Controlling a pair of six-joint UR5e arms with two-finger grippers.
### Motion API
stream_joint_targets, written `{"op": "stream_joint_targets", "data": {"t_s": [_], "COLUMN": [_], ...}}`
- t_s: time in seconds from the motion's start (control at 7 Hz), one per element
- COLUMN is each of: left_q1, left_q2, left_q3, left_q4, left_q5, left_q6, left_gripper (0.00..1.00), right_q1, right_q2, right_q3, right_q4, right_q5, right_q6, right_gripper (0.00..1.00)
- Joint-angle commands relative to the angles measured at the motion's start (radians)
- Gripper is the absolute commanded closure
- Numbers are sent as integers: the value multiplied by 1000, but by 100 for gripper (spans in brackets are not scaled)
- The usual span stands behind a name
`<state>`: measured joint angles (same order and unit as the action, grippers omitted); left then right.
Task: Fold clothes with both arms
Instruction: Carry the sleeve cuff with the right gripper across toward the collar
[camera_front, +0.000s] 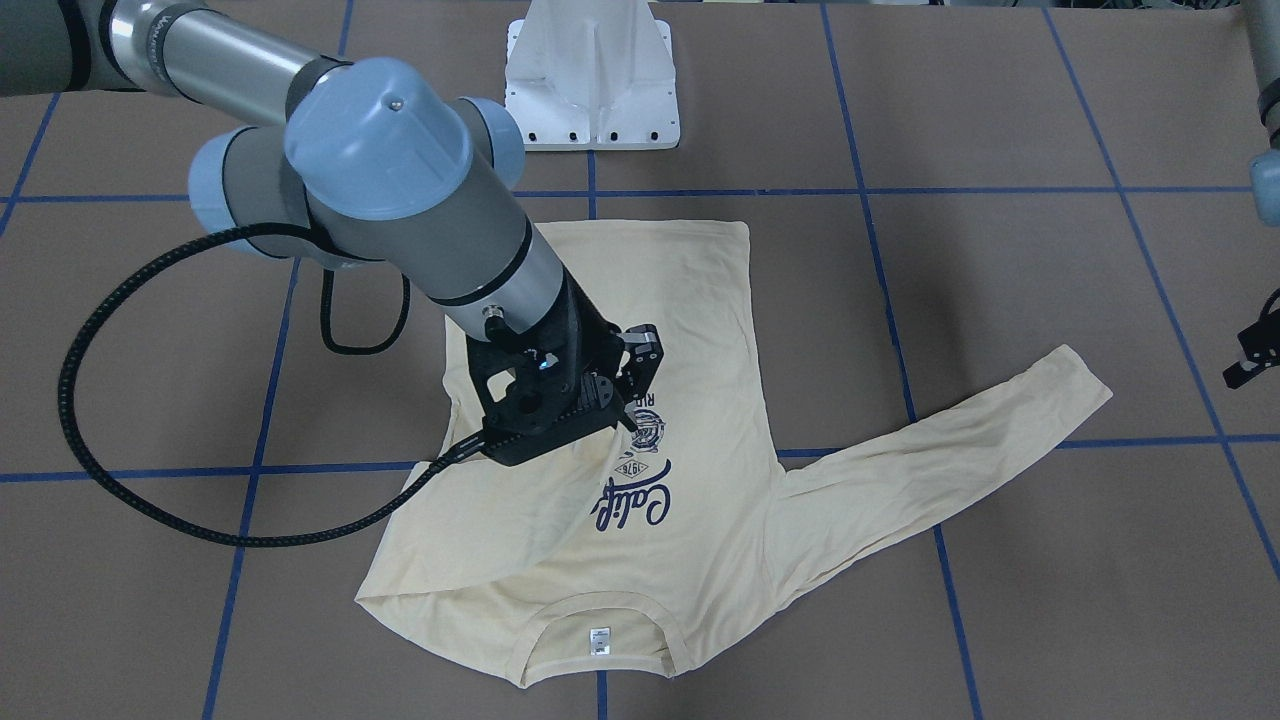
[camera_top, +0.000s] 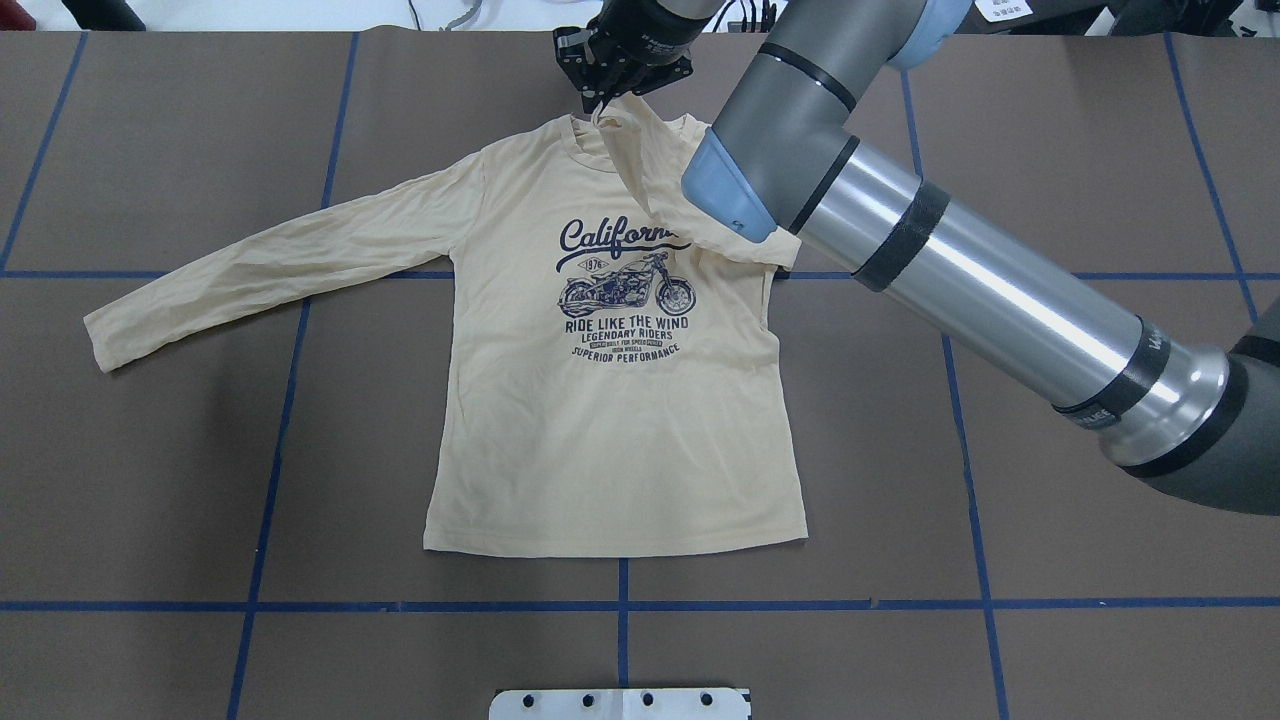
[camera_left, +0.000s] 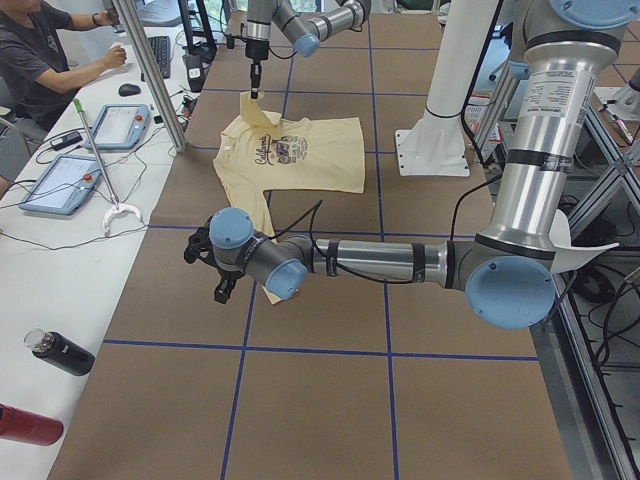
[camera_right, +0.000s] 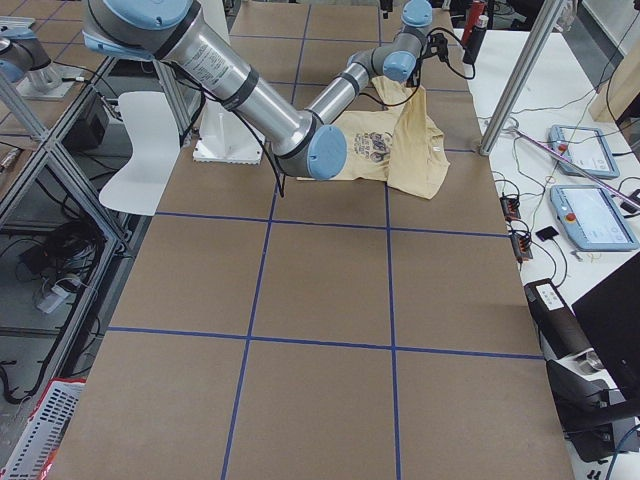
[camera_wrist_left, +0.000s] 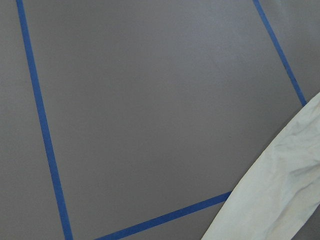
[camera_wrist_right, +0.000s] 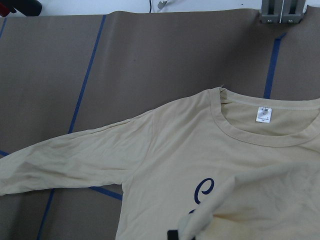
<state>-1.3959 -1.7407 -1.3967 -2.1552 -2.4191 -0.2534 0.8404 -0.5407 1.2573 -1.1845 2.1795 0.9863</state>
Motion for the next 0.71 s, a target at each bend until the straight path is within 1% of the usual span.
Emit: {"op": "stream_joint_targets", "data": {"t_s": [0.0,0.14,0.29,0.43,0.57], "left_q1": [0,0,0,0,0], "left_q2": [-2,-2,-2,-3,-3], "left_q3": [1,1,2,4,5], "left_q4": [0,0,0,0,0], "left_q5": [0,0,0,0,0], "left_q6": [-1,-1,-1,-1,-1], "left_gripper": [0,0,0,0,0], "right_q1": [-27,-64,-101,-130,-161], "right_q2": [8,14,25,48,83], "right_q3": [-70,-99,-133,-195,-263], "right_q4": [16,16,46,110,161], "right_q5": [-41,-78,-125,-171,-247], "right_q6": [2,2,3,17,25], "right_gripper": [100,100,100,100,100]}}
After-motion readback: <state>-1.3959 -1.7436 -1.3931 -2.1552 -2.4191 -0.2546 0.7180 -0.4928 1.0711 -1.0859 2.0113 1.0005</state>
